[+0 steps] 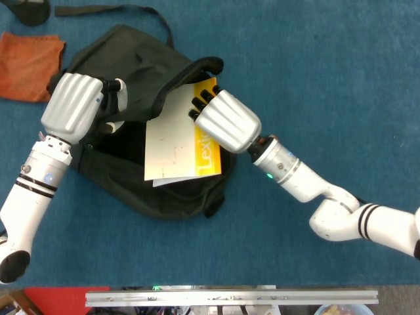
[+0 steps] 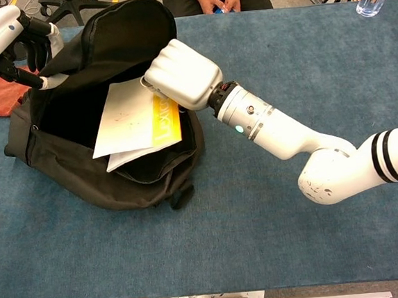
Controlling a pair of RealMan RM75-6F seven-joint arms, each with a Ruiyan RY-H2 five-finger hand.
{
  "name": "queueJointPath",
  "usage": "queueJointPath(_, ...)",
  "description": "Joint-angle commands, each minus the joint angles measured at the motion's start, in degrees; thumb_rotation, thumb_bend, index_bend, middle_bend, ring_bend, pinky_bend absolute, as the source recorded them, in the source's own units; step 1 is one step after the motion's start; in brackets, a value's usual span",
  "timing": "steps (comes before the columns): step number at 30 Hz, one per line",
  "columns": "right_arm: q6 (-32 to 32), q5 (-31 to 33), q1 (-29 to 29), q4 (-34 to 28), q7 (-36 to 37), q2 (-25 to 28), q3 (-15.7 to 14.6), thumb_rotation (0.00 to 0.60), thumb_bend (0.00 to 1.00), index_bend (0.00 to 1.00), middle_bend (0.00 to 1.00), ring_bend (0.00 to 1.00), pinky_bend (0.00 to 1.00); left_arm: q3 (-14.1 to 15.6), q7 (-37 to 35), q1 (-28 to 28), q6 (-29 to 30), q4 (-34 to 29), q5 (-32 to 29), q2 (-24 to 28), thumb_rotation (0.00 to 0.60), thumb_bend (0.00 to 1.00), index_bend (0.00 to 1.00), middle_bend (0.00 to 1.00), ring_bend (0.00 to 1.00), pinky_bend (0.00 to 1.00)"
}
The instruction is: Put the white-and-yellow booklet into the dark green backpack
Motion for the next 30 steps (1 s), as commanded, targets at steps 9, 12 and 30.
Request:
queueJointPath(9, -0.8, 2.1, 3.1, 6.5, -0.9, -5.7, 0.9, 0.600, 0.53, 0.84, 0.63, 0.56, 0.72, 0.2, 0.4, 0.0, 0.1, -0.2, -0.2, 0.0, 0.600, 0.29, 0.67, 0.70, 0.65, 0.64)
queueJointPath(12, -1.2, 2.8, 3.9, 7.3, -1.1, -6.7, 1.3, 0.600, 0.52, 0.84, 0.63, 0.56, 0.72, 0.2, 0.5, 0.0, 0.1, -0.3, -0.2, 0.0, 0.600, 0.29, 0.67, 0.70, 0.65, 0.64)
queueJointPath(30, -6.9, 9.1, 4.8, 1.1, -6.0, -5.3, 2.9, 0.600, 0.30, 0.20, 0.31, 0.30, 0.52, 0.1, 0.6, 0.3, 0.6, -0.6, -0.5, 0.6, 0.600, 0.29, 0.67, 0.69, 0.65, 0.64)
